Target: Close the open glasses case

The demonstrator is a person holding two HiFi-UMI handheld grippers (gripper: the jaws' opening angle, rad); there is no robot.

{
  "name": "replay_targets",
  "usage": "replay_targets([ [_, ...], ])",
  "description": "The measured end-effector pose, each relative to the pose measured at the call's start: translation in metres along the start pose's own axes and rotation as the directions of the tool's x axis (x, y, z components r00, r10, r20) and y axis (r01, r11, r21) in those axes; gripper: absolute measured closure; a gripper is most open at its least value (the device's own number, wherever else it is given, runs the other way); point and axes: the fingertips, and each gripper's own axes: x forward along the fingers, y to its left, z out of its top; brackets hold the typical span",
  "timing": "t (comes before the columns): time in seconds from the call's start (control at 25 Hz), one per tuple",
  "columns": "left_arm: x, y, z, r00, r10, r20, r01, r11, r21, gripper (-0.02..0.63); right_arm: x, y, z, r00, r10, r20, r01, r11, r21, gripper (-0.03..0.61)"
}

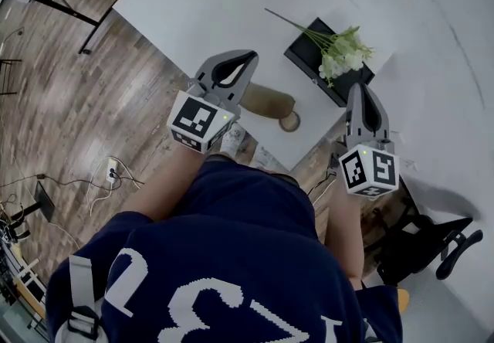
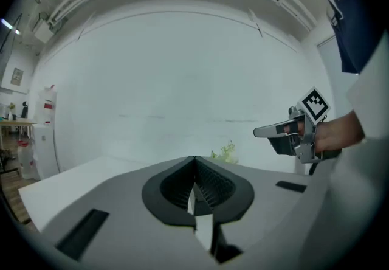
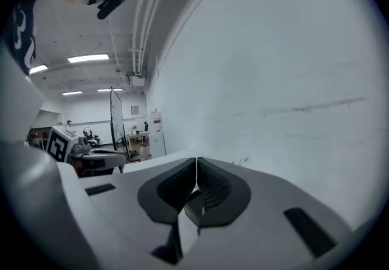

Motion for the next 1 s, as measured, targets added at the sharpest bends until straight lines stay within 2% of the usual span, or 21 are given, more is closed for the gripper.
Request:
replay_targets([
  [0.2,-0.015,0.017,0.046,0.995,0.061,0.082,-0.062,0.998,0.006,0.600,-0.009,0.017,0.039,0.997,0.005,0.071,0.003,0.994,-0.112,0.551],
  [0.44,-0.029,0.023,0.082,0.982,0.097,0.161,-0.102,0.995,0.022,0.601,-0.019,0.024,0.070,0.987,0.003,0.159,0.009,0.997,-0.079,0.554],
  [1.0,-0.038,0.017,0.106,0.970,0.086,0.225,-0.097,0.995,0.038,0.601,-0.028,0.028,0.079,0.985,-0.002,0.173,0.016,0.997,-0.081,0.554],
])
